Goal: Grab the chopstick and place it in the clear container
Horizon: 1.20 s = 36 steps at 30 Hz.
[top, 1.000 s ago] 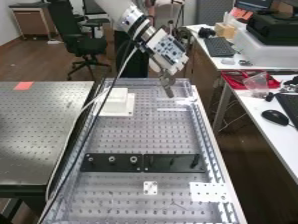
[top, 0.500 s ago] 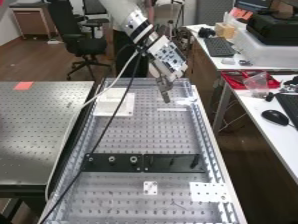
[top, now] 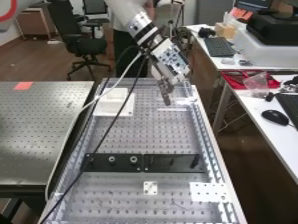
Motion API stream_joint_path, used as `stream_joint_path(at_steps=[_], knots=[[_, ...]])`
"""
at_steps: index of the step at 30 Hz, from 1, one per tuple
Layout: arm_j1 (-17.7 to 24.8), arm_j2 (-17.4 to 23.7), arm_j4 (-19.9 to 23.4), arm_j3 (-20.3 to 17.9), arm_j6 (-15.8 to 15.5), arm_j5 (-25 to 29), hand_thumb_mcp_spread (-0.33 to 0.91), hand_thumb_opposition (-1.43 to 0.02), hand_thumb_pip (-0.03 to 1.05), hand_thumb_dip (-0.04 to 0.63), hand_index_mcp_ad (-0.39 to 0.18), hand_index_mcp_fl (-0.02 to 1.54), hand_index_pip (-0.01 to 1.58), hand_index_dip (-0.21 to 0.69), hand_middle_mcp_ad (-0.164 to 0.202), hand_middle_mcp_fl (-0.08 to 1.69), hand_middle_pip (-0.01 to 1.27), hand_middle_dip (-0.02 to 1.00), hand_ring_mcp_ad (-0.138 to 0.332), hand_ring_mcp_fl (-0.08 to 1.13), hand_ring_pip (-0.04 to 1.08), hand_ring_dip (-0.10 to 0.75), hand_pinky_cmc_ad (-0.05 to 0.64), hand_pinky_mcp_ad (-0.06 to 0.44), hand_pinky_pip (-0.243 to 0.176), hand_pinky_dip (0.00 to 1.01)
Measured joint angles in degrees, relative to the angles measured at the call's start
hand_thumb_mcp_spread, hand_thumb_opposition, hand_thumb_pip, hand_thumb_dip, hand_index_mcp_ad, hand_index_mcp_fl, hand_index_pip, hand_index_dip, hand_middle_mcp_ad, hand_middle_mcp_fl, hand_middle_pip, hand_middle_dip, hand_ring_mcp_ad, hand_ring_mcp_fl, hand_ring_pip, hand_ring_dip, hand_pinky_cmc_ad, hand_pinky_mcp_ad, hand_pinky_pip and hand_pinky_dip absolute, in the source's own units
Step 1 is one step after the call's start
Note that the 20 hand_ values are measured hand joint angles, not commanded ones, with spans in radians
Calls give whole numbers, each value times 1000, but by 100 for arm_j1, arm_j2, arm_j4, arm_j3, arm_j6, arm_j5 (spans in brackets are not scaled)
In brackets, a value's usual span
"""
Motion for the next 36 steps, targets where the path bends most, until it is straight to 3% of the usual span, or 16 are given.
stream_joint_path(at_steps=[7,17,36], knots=[[-30,-202,-285,311,2,144,672,-1143,499,269,-119,1145,714,120,37,1208,480,693,5,862,136,557,412,295,-61,367],[-84,-340,-561,426,133,95,670,-1145,499,269,-110,1147,716,122,31,1211,482,689,7,867,157,541,408,297,-61,374],[-116,-567,-706,629,218,-126,668,-1145,499,269,-103,1147,709,126,35,1223,480,681,5,833,176,524,408,297,-61,414]])
